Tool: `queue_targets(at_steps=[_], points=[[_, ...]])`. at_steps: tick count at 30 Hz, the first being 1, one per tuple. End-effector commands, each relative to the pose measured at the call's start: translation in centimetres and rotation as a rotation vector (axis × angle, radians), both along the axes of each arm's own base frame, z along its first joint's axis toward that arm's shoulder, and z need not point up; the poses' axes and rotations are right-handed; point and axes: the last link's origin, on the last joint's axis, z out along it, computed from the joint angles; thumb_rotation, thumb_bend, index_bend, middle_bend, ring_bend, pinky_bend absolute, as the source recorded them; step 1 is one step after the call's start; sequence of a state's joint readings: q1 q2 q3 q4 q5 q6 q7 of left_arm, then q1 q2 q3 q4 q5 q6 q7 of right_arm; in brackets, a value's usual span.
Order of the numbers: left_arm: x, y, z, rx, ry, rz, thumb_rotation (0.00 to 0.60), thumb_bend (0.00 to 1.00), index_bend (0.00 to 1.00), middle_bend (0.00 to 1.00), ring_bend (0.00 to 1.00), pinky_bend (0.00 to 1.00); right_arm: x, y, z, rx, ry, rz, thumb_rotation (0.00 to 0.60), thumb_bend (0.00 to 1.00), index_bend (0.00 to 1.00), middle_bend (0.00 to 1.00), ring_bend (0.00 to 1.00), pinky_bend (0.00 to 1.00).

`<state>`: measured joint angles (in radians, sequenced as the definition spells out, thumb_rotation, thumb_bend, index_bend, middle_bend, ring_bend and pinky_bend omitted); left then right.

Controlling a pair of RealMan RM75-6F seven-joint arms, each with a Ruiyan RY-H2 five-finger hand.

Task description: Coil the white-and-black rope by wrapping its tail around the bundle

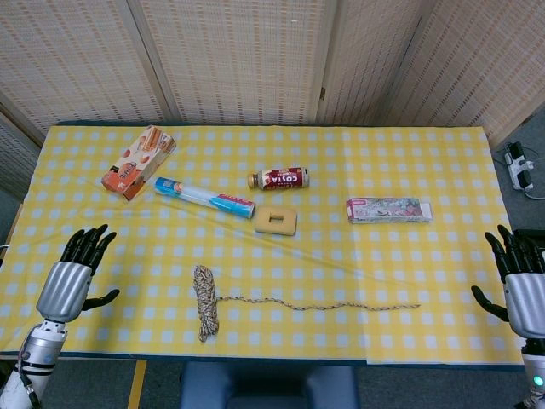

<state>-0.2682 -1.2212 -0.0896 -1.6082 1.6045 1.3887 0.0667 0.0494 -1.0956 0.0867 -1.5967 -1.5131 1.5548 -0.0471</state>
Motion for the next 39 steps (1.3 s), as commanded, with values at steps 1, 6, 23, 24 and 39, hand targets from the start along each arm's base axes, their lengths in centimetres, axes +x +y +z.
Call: queue_targets(at_steps=[1,6,23,24,39], points=[[1.9,0.8,-1.4,-0.081,-0.075,-0.046,0.6,0.16,0.08,0.03,0.01,0.0,0.0,0.0,0.1,0.003,-0.015,-0.002,0.6,0.29,0.0,0.03,0.09,0.06],[4.6,1.6,-3.3,-0.161,-0.041,-0.14,0.6,0.16,0.07,0.03,0.01,0.0,0.0,0.1,0.4,0.002,-0.008,0.005,0.6,0.29,0.0,0.03,0.09,0.06],[11.7,1.7,-12.2,-0.461,0.063,-0.289,0.6,0.16,0.03,0.02,0.0,0.0,-0.2,-0.1,0.1,0.015,-0.023,0.009,0.6,0.29,0.0,0.03,0.09,0.06],[11.9,1.7,-12.7,-0.464,0.069,-0.29,0.6,0.16,0.03,0.02,0.0,0.0,-0.2,-0.1,0.1,0.015,-0.023,0.008,0.6,0.29,0.0,0.03,0.09,0.06],[11.6,1.9,-17.9,-0.404,0.237,-0.21,0.6,0.16,0.01,0.0,0.0,0.0,-0.8,0.2,0.1,0.024,-0.042,-0.005,0.6,0.29,0.0,0.02,0.09,0.06]])
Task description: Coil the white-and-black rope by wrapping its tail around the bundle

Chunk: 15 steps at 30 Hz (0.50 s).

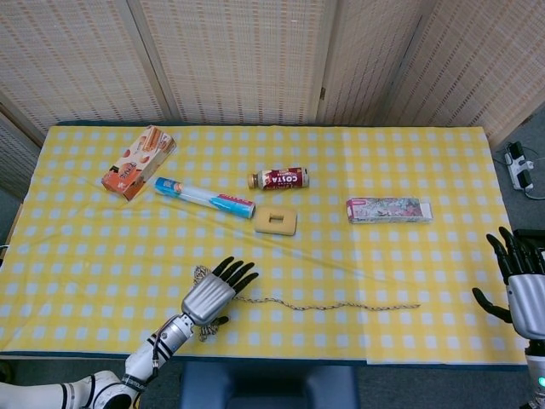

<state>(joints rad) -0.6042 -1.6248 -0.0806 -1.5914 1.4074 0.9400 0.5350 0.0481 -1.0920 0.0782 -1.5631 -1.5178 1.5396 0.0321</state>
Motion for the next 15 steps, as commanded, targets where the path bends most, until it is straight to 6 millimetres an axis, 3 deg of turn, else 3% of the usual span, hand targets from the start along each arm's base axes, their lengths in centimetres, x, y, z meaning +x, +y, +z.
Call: queue_targets(at_steps=[1,7,15], points=[[-0.5,-0.3,-0.6,0.015,0.032,0.021,0.6,0.17,0.01,0.0,0.0,0.0,-0.1,0.0,-0.1,0.003,-0.002,-0.002,0.6,0.29,0.0,0.02,0.09,0.06],[-1.5,-0.5,-0.7,0.097,0.108,0.013,0.6,0.17,0.0,0.0,0.0,0.0,-0.1,-0.1,-0.3,0.01,-0.009,0.003,0.6,0.29,0.0,0.02,0.09,0.06],[-3.8,-0.2,1.6,0.195,0.186,0.085,0.6,0.17,0.0,0.0,0.0,0.0,0.0,-0.3,-0.2,0.009,-0.01,0.01,0.6,0.29,0.0,0.02,0.09,0.06]])
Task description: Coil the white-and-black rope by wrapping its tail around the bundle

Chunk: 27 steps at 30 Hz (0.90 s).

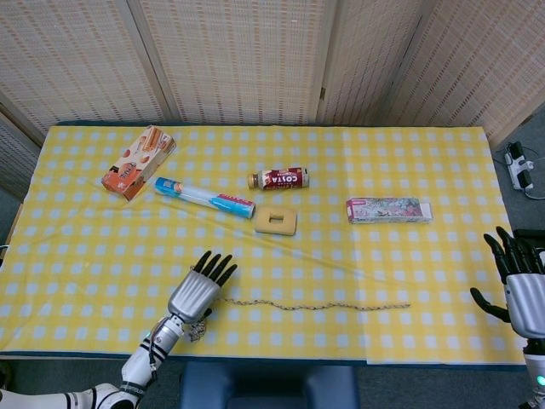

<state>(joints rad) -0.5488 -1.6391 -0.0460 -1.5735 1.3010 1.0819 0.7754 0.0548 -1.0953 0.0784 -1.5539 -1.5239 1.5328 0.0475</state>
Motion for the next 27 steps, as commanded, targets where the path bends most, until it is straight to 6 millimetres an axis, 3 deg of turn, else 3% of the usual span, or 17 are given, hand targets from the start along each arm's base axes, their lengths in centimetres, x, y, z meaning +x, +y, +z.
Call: queue_targets(at_steps=[1,17,27], points=[[-1.1,-0.1,1.2,0.026,0.028,0.046,0.6,0.17,0.0,0.0,0.0,0.0,0.0,0.0,-0.1,0.001,-0.002,0.002,0.6,0.29,0.0,0.02,0.09,0.06],[-4.9,-2.5,5.9,0.083,-0.052,0.331,0.6,0.17,0.03,0.0,0.0,0.0,-0.2,0.0,-0.1,0.005,-0.011,0.002,0.6,0.29,0.0,0.02,0.08,0.06],[-5.5,-3.6,5.6,0.053,-0.1,0.422,0.6,0.17,0.11,0.05,0.07,0.02,-0.4,-0.1,-0.3,0.008,-0.018,0.002,0.6,0.29,0.0,0.02,0.08,0.06]])
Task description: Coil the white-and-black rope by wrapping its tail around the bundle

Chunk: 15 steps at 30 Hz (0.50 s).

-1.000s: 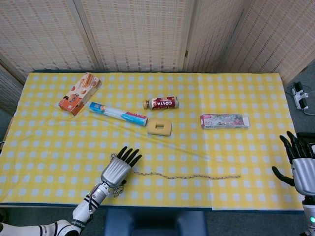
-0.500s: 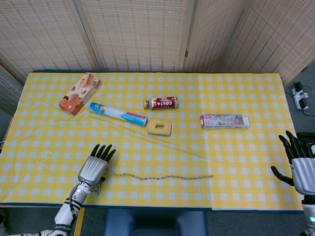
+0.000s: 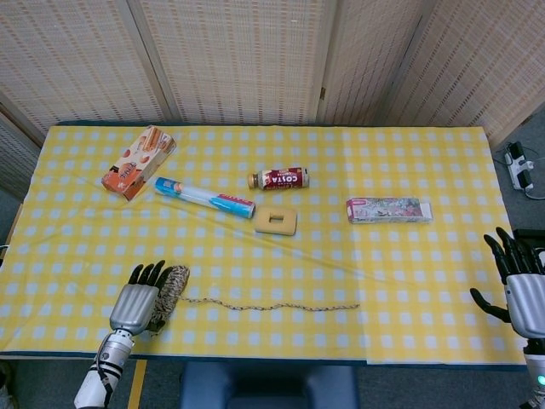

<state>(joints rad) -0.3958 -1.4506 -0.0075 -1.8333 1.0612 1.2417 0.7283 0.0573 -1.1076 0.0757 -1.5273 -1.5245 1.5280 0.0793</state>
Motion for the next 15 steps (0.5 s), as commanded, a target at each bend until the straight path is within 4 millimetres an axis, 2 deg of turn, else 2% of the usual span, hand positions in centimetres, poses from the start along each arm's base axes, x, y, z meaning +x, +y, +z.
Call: queue_targets(at_steps=[1,10,15], points=[[0.0,-0.1,-0.5,-0.012,-0.004,-0.004,0.6,0.17,0.11,0.05,0.07,0.02,0.1,0.0,0.0,0.002,0.0,0.005,0.6,0.29,0.0,0.02,0.08,0.06],[-1.2,1.8,-0.9,0.103,0.097,-0.03,0.6,0.17,0.13,0.06,0.08,0.02,0.1,0.1,0.1,0.0,0.0,0.003,0.6,0.29,0.0,0.02,0.08,0.06],[-2.5,3.1,0.1,0.166,0.167,-0.008,0.6,0.17,0.19,0.14,0.13,0.02,0.0,0.2,0.2,-0.004,-0.001,-0.001,0.6,0.29,0.0,0.02,0.08,0.06]])
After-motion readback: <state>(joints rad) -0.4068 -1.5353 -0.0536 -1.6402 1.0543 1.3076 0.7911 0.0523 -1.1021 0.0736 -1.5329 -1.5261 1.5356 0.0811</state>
